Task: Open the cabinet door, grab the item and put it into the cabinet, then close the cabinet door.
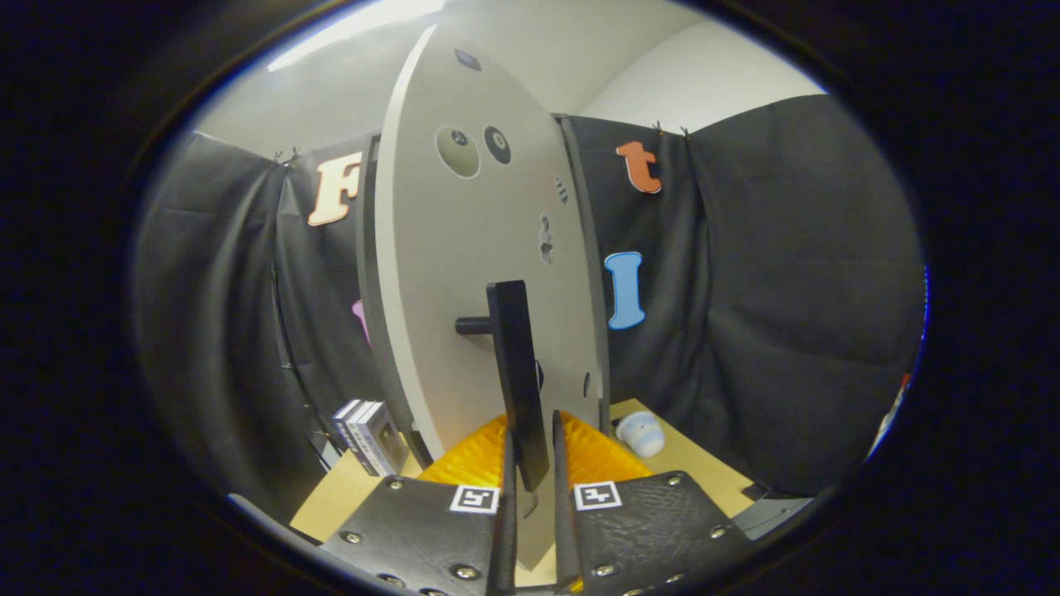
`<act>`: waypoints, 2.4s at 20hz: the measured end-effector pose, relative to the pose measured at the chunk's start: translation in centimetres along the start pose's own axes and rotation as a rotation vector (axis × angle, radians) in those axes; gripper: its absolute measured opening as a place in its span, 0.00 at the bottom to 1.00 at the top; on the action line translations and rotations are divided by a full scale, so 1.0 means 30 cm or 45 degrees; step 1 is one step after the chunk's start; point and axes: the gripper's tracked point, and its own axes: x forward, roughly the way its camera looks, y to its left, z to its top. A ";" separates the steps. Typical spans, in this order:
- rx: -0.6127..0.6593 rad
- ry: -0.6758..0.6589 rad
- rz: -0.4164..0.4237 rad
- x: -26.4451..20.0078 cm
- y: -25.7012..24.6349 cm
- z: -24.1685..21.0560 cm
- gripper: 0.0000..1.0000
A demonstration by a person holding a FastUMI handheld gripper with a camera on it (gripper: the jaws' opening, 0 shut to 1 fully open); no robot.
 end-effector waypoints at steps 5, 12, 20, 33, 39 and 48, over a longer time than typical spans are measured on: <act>-0.050 -0.009 -0.013 -0.029 -0.101 0.020 0.18; -0.050 -0.013 0.003 -0.032 -0.238 0.020 0.18; -0.027 -0.024 0.011 -0.013 -0.406 0.050 0.12; 0.031 -0.025 0.085 0.016 -0.505 0.053 0.12; 0.056 -0.042 0.088 -0.029 -0.532 0.087 0.12; 0.114 -0.032 -0.052 -0.106 -0.582 0.075 0.12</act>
